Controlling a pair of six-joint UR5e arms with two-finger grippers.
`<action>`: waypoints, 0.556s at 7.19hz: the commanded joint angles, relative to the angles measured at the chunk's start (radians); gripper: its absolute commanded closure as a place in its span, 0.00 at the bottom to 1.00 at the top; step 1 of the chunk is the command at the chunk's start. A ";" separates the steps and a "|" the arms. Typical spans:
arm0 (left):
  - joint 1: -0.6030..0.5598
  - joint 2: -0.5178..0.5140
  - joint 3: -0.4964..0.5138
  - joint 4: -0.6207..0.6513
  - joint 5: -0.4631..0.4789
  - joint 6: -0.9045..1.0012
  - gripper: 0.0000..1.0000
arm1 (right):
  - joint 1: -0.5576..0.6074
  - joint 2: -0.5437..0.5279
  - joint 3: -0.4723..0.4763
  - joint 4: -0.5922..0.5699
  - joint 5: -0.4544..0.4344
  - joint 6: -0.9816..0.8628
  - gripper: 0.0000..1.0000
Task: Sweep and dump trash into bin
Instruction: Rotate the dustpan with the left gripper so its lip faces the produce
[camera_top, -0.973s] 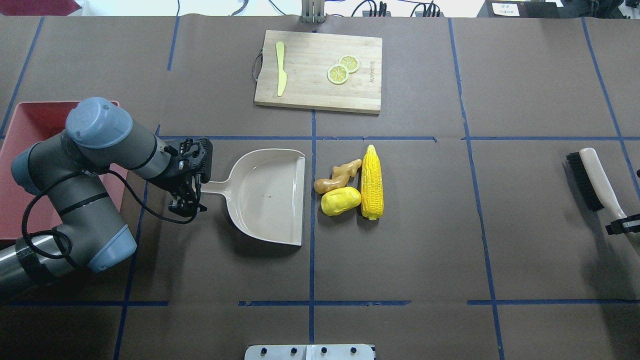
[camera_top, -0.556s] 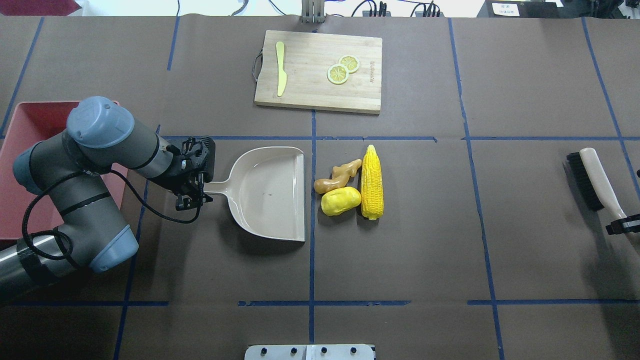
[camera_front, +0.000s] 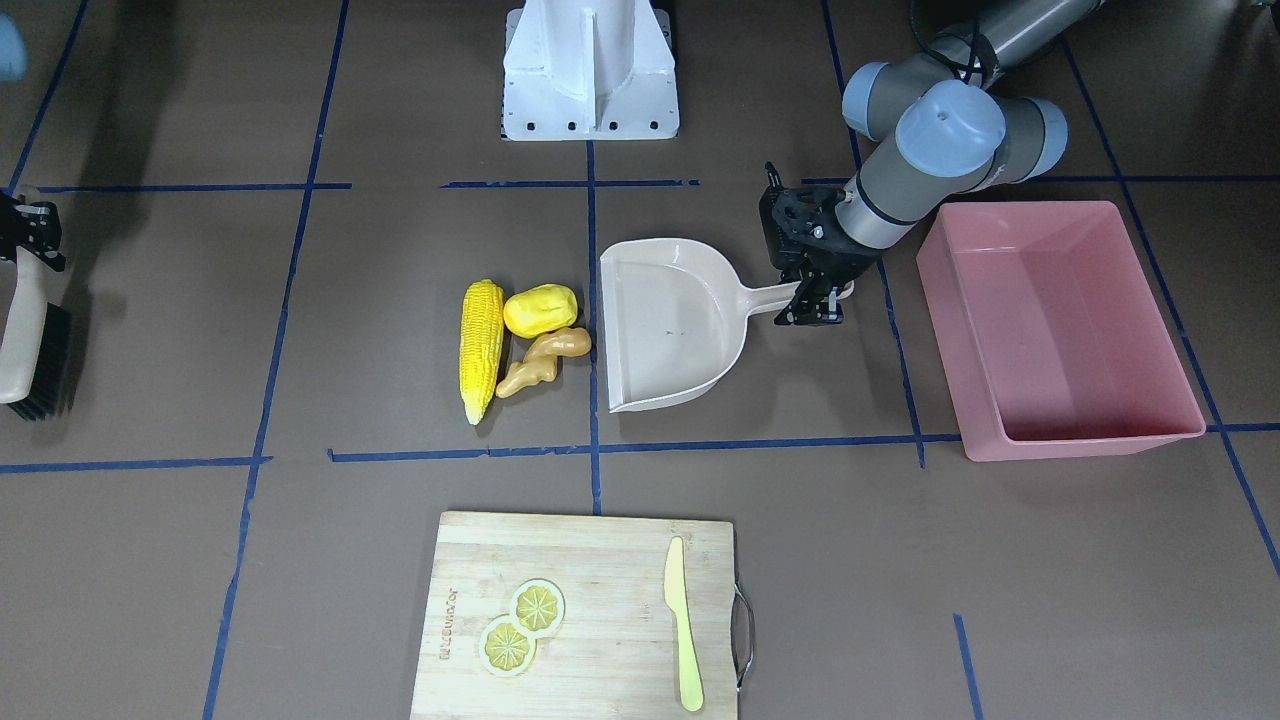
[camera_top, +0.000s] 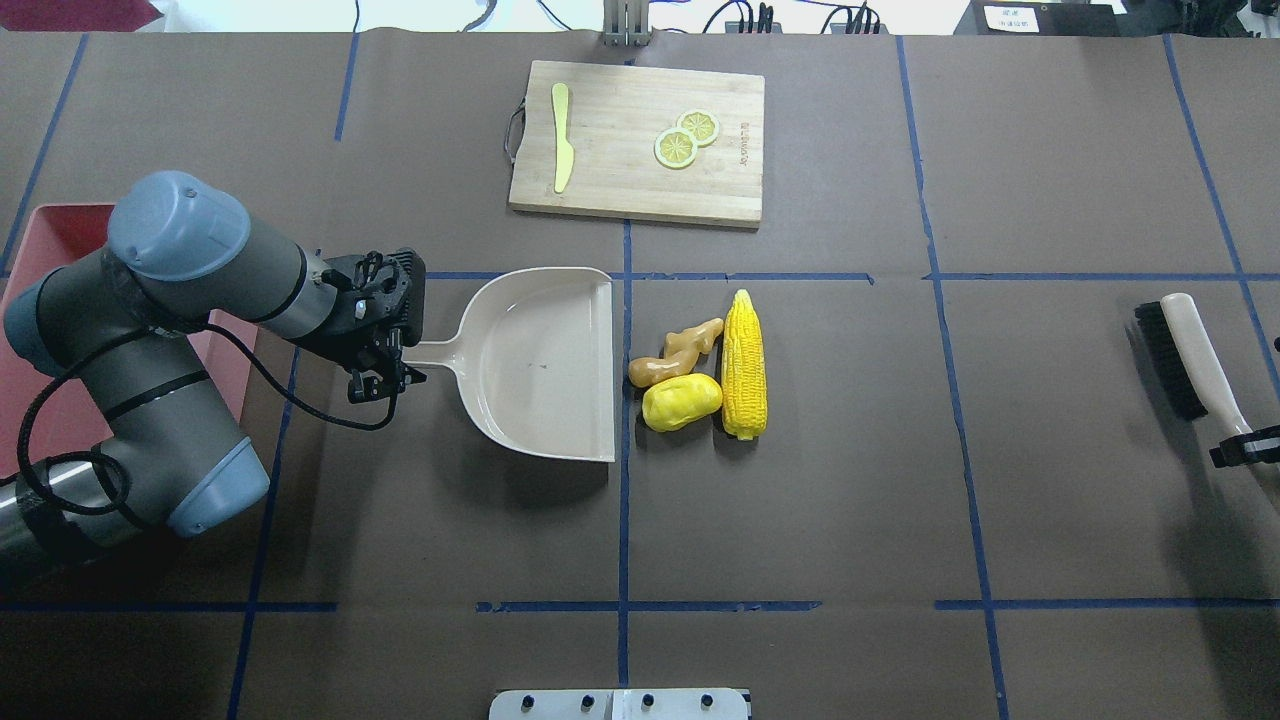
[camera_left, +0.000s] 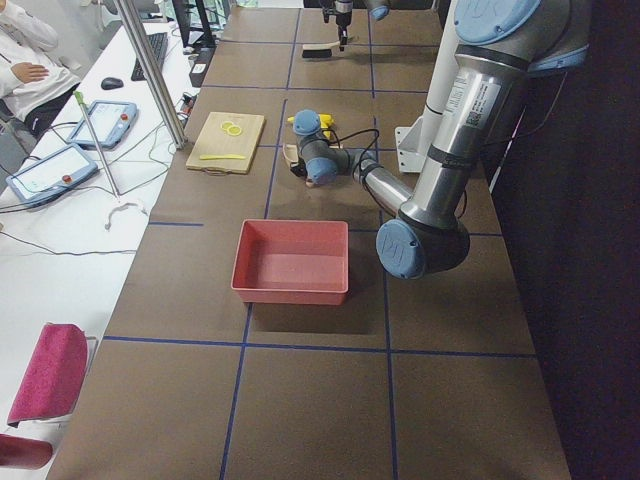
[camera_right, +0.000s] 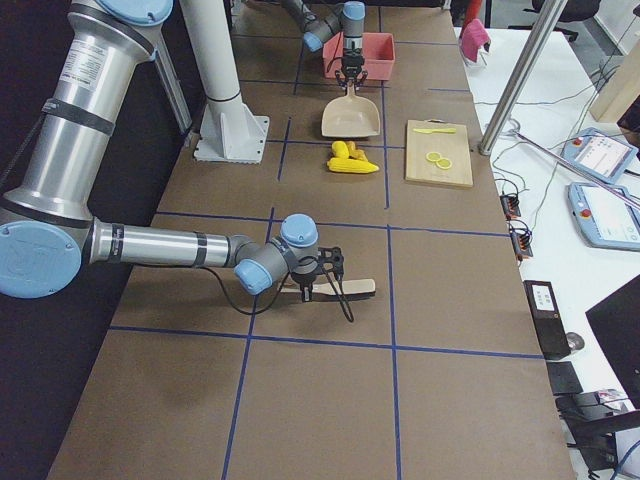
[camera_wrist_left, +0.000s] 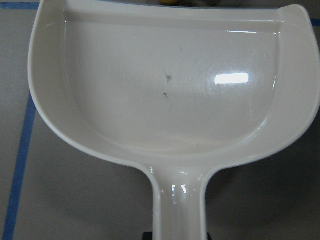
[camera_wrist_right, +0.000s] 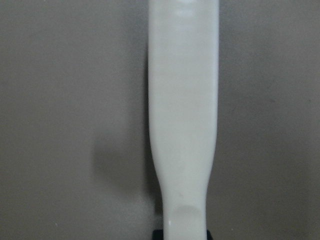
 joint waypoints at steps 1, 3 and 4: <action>-0.004 0.009 -0.020 0.012 0.023 0.003 1.00 | 0.000 0.001 0.036 -0.011 0.009 0.042 0.99; 0.000 -0.003 -0.076 0.191 0.023 0.123 1.00 | 0.001 0.001 0.062 -0.034 0.029 0.044 1.00; 0.017 -0.023 -0.087 0.257 0.025 0.127 1.00 | 0.001 -0.002 0.114 -0.090 0.032 0.044 1.00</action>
